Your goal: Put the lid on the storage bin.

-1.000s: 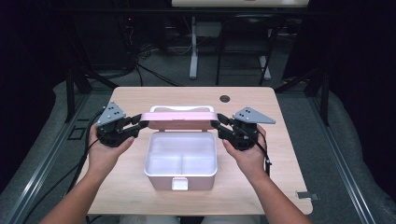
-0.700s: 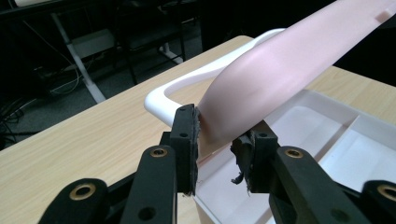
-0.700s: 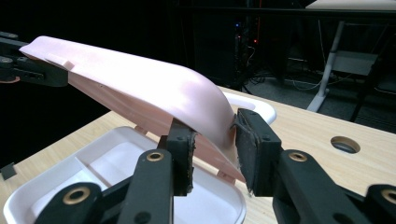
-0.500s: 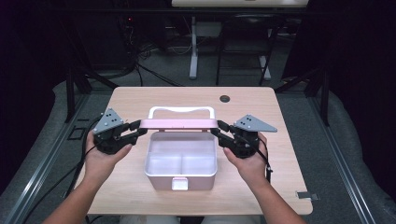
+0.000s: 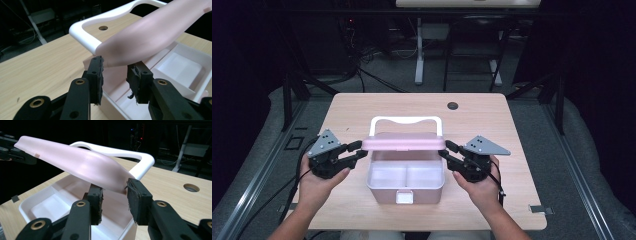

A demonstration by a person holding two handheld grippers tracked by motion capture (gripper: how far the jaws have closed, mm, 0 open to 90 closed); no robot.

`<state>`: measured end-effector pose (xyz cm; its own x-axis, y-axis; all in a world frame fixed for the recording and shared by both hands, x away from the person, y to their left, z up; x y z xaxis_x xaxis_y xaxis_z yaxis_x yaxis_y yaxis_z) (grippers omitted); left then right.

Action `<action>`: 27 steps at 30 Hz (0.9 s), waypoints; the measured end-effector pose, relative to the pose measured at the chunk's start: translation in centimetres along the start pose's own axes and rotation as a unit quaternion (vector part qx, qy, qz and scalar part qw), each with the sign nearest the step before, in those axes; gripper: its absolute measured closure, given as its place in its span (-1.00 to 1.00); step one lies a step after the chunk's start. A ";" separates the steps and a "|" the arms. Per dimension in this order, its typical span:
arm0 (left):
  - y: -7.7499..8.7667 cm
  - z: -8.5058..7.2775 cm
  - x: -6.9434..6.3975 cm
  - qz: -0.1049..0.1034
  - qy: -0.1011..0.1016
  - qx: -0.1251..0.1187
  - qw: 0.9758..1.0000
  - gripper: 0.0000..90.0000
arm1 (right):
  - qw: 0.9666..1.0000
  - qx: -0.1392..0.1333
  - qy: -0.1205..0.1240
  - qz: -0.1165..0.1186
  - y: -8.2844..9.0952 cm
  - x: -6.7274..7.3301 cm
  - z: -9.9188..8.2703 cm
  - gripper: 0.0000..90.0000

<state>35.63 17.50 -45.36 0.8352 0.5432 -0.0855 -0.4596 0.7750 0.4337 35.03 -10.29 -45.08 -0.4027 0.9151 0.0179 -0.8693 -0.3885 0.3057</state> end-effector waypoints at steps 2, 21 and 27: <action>0.0 -0.3 -0.2 -0.002 0.003 -0.004 1.000 0.44 | 1.000 0.003 0.002 0.001 0.2 0.0 -0.3 0.44; -0.6 -3.2 -1.7 -0.008 -0.004 0.006 1.000 0.42 | 0.999 0.033 0.003 0.001 1.4 -0.6 -4.0 0.44; -0.2 -4.2 -2.1 -0.015 -0.004 0.006 1.000 0.43 | 0.999 0.041 -0.003 0.004 1.9 -0.9 -4.9 0.44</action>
<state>32.76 17.56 -49.02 0.8511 0.5171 -0.0909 -0.4310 0.7869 0.4416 32.35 -12.35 -49.18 -0.4070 0.9130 0.0257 -0.8395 -0.3850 0.3834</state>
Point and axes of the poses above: each handheld gripper's, and its own axes: y roughly backward along the jaws, z roughly out of its top, x roughly to its left, the point moved 8 cm from there along -y, roughly forward along the jaws, and after that the axes turned 15 degrees about -z, right-handed, at the moved point
